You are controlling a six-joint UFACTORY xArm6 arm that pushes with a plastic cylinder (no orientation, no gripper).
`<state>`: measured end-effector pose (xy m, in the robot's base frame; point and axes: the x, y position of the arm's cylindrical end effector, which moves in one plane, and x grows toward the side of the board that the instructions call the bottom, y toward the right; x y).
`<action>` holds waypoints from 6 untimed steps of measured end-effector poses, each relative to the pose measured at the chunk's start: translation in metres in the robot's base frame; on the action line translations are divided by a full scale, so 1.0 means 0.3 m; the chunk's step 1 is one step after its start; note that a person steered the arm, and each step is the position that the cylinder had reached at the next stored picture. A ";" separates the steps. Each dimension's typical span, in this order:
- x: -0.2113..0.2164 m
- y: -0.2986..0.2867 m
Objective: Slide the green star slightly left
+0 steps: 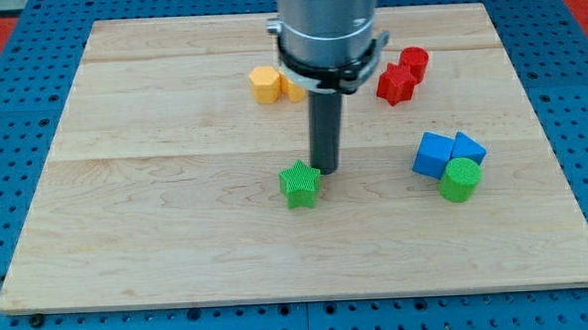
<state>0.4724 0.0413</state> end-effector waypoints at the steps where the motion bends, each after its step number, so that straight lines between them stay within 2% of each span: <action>1: 0.012 0.089; 2: 0.119 0.101; 3: 0.217 0.222; 4: 0.249 0.406; 5: 0.225 0.613; 6: 0.097 0.637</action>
<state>0.5015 0.2323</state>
